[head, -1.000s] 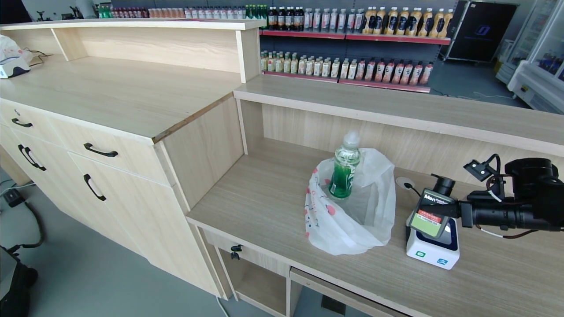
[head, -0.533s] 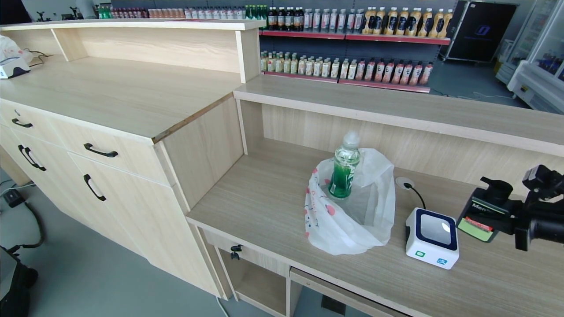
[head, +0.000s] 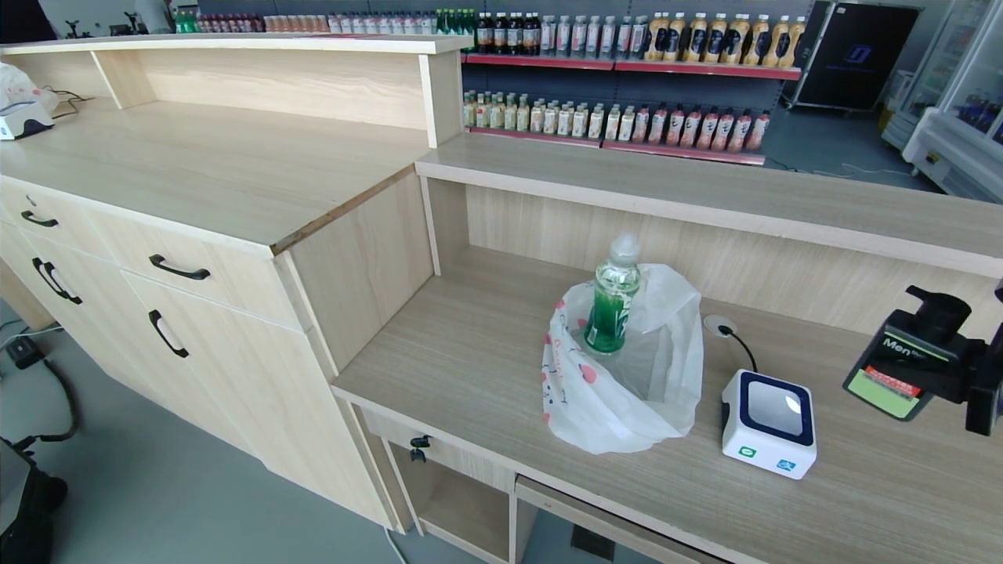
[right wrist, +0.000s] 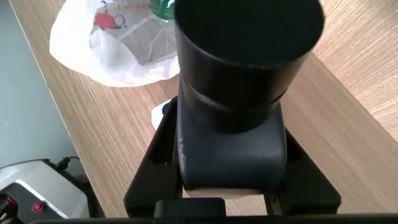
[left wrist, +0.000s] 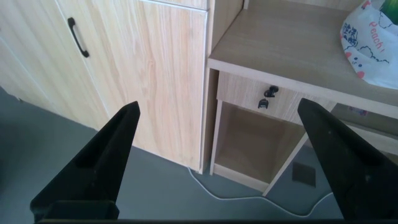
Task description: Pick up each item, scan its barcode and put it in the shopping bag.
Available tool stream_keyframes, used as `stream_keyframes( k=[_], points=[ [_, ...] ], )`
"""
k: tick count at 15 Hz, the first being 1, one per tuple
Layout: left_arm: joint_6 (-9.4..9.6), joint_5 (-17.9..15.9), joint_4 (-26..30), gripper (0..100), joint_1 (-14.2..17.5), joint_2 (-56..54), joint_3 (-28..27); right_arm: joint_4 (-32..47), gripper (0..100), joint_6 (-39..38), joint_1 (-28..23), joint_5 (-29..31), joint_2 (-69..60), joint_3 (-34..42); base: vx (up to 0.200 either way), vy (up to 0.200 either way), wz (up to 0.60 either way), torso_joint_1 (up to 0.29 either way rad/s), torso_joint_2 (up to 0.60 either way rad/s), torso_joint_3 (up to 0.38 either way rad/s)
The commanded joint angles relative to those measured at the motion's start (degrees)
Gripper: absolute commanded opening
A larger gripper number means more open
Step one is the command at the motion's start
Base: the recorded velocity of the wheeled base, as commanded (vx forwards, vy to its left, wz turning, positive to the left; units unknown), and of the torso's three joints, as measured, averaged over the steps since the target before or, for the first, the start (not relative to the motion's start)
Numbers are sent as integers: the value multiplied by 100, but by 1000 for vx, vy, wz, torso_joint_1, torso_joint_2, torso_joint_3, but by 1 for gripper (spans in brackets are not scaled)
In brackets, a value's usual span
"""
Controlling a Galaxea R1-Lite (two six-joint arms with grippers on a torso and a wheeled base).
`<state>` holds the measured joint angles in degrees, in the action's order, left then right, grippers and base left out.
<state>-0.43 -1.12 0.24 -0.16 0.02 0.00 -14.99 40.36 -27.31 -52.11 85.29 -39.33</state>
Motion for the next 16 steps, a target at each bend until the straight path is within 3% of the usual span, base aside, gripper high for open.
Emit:
stream_keyframes(
  k=[1,3,4,6,9,12,13,14,16],
  points=[
    [-1,-2,2,100,-2,6,0,-12,0,-406,138,0,-100,-233,0,0,0,0,0,0],
    [-1,-2,2,100,-2,6,0,-21,0,-1030,199,26,-153,-321,0,0,0,0,0,0],
    [-1,-2,2,100,-2,6,0,-30,0,-1101,252,404,-161,-330,0,0,0,0,0,0],
    [-1,-2,2,100,-2,6,0,-83,0,-1637,595,1467,-205,-365,0,0,0,0,0,0],
    [-1,-2,2,100,-2,6,0,-891,0,-2630,1289,3032,-197,-251,0,0,0,0,0,0],
    [-1,-2,2,100,-2,6,0,-3317,0,-2736,2634,5519,190,733,0,0,0,0,0,0],
    [-1,-2,2,100,-2,6,0,-3545,0,-2736,2977,6126,278,804,0,0,0,0,0,0],
    [-1,-2,2,100,-2,6,0,-3572,0,-2727,3205,6451,322,821,0,0,0,0,0,0],
    [-1,-2,2,100,-2,6,0,-3510,0,-2507,3425,6512,269,865,0,0,0,0,0,0]
  ],
)
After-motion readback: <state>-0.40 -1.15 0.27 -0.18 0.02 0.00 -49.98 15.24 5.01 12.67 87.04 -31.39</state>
